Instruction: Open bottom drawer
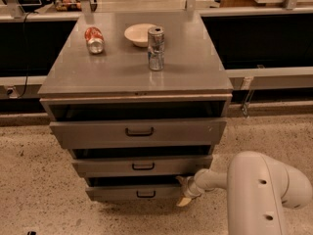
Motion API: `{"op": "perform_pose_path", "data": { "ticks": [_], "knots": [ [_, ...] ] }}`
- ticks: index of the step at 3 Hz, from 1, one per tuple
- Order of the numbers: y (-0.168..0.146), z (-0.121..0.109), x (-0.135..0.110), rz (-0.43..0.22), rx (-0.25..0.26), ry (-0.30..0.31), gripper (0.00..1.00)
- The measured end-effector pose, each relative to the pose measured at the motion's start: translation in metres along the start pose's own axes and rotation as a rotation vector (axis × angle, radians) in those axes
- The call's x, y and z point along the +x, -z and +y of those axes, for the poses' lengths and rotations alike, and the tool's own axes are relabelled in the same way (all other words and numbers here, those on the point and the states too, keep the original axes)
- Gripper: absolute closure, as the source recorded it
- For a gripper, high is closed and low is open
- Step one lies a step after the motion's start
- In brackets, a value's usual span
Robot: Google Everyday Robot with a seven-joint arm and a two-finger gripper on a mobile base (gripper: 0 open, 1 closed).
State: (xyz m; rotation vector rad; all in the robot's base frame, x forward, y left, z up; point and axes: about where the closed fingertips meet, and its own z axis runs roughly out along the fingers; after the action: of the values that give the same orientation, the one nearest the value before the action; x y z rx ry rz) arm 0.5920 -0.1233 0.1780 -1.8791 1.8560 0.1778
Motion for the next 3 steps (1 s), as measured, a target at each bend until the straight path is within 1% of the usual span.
{"op": "perform_pose_path", "data": {
  "ticks": [1,2,3],
  "knots": [
    [-0.003,0.018,-0.002,-0.017,-0.042,-0.007,0.46],
    [0.009,0.044,-0.01,-0.051,-0.063,-0.01,0.55],
    [0.016,0.056,-0.014,-0.067,-0.075,-0.012,0.5]
  ]
}}
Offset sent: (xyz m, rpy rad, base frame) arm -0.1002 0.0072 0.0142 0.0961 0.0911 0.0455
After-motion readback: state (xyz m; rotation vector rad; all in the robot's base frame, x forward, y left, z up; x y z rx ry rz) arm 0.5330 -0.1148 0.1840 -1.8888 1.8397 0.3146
